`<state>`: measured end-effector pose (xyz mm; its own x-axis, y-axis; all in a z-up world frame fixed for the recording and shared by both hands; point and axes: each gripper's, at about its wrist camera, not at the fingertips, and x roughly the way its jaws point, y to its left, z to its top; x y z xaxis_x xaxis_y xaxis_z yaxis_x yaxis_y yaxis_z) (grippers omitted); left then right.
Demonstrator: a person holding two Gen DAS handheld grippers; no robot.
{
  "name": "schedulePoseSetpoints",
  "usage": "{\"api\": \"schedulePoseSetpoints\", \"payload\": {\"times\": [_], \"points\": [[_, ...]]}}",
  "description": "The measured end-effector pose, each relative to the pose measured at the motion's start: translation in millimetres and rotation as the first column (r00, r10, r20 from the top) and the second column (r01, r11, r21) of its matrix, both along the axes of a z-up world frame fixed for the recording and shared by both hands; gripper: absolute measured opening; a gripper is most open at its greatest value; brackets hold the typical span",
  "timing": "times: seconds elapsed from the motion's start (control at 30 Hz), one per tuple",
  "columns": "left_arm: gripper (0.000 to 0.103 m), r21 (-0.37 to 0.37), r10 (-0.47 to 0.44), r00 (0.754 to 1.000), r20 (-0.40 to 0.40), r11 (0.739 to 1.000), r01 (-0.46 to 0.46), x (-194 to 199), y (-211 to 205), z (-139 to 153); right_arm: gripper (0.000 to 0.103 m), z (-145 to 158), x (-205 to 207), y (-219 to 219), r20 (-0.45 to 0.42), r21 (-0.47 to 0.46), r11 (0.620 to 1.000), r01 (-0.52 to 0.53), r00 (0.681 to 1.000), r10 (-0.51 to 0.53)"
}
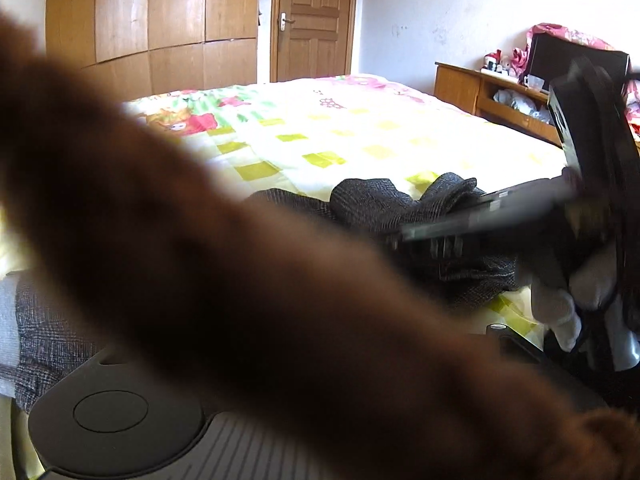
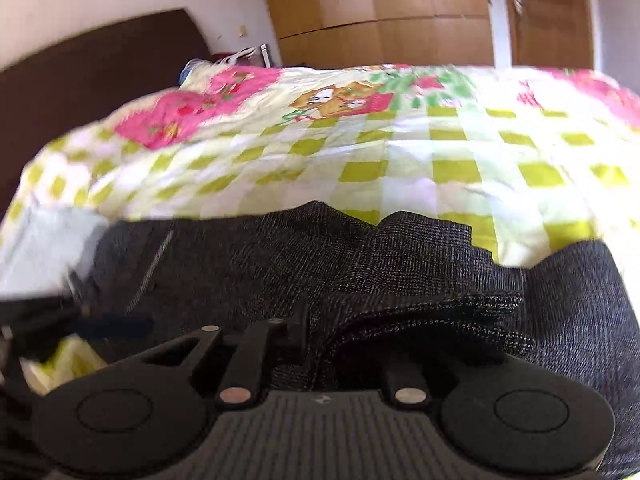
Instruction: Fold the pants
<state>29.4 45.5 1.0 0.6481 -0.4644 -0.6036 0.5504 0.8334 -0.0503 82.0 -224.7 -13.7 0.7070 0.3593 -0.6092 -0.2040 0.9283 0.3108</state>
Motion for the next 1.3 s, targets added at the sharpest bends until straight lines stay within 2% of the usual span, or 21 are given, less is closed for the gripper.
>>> {"api": "schedulePoseSetpoints", "payload": {"times": [0.03,0.1,0.2,0.23,0.27,0.3,0.37,0.4,0.43,0.5,0.53,0.57,0.6,0.63,0.7,0.8,0.93,1.0,1.2,1.23,1.3], "points": [[0.069,-0.007,-0.001,1.000,-0.002,1.000,0.001,0,1,0,0.033,0,3,-10,-0.030,0.079,0.996,0.040,0.999,-0.038],[0.069,-0.020,0.001,1.000,0.004,1.000,-0.001,-2,5,2,0.035,-4,10,-30,-0.100,0.249,0.959,0.133,0.989,-0.111],[0.069,-0.040,0.021,1.000,0.003,0.999,-0.021,-2,13,2,0.038,-15,17,-48,-0.227,0.435,0.867,0.244,0.961,-0.157],[0.069,-0.049,0.031,1.000,-0.006,0.998,-0.031,-1,17,1,0.036,-20,19,-50,-0.274,0.464,0.837,0.292,0.945,-0.178],[0.069,-0.056,0.042,0.999,-0.015,0.997,-0.043,0,20,1,0.024,-22,21,-50,-0.297,0.458,0.825,0.331,0.932,-0.209],[0.069,-0.065,0.060,0.998,-0.023,0.996,-0.062,0,26,0,0.024,-18,21,-48,-0.280,0.436,0.835,0.336,0.932,-0.229],[0.069,-0.066,0.092,0.996,-0.020,0.993,-0.093,1,36,0,0.024,9,21,-27,-0.148,0.310,0.910,0.276,0.959,-0.241],[0.069,-0.060,0.111,0.994,-0.012,0.992,-0.112,0,43,-1,0.024,27,21,-10,-0.060,0.209,0.951,0.228,0.974,-0.220],[0.069,-0.052,0.127,0.992,-0.007,0.990,-0.127,-1,50,-2,0.024,41,22,7,0.011,0.134,0.975,0.178,0.983,-0.181],[0.069,-0.040,0.160,0.987,-0.016,0.986,-0.161,-1,63,-6,0.024,68,23,55,0.166,-0.024,1.000,0.013,0.986,-0.009],[0.069,-0.039,0.177,0.984,-0.028,0.983,-0.178,1,70,-10,0.024,75,21,81,0.228,-0.127,0.991,-0.052,0.970,0.080],[0.069,-0.042,0.190,0.981,-0.040,0.981,-0.191,1,75,-12,0.024,74,15,119,0.287,-0.298,0.945,-0.136,0.931,0.225],[0.069,-0.047,0.204,0.977,-0.058,0.977,-0.207,0,82,-14,0.024,65,11,148,0.292,-0.424,0.885,-0.195,0.895,0.337],[0.069,-0.052,0.217,0.974,-0.070,0.974,-0.221,-1,88,-17,0.024,55,11,169,0.265,-0.488,0.839,-0.242,0.874,0.407],[0.069,-0.054,0.236,0.968,-0.084,0.969,-0.241,-6,95,-21,0.024,27,12,197,0.174,-0.512,0.783,-0.353,0.850,0.497],[0.069,-0.061,0.237,0.967,-0.092,0.968,-0.243,-16,101,-24,0.024,-1,10,214,0.122,-0.555,0.738,-0.384,0.840,0.528],[0.069,-0.068,0.221,0.968,-0.116,0.971,-0.230,-20,103,-30,0.025,-1,8,213,0.115,-0.504,0.778,-0.375,0.863,0.491],[0.069,-0.082,0.218,0.968,-0.124,0.970,-0.229,-20,104,-31,0.025,4,8,213,0.145,-0.503,0.793,-0.344,0.871,0.469],[0.069,-0.116,0.235,0.966,-0.109,0.962,-0.247,-24,112,-25,0.025,16,12,228,0.197,-0.537,0.784,-0.311,0.857,0.476],[0.069,-0.120,0.238,0.966,-0.105,0.961,-0.250,-25,113,-24,0.024,19,14,228,0.198,-0.519,0.797,-0.308,0.864,0.463],[0.069,-0.123,0.245,0.965,-0.093,0.959,-0.255,-28,119,-21,0.023,32,26,220,0.178,-0.410,0.864,-0.291,0.904,0.389]]}}
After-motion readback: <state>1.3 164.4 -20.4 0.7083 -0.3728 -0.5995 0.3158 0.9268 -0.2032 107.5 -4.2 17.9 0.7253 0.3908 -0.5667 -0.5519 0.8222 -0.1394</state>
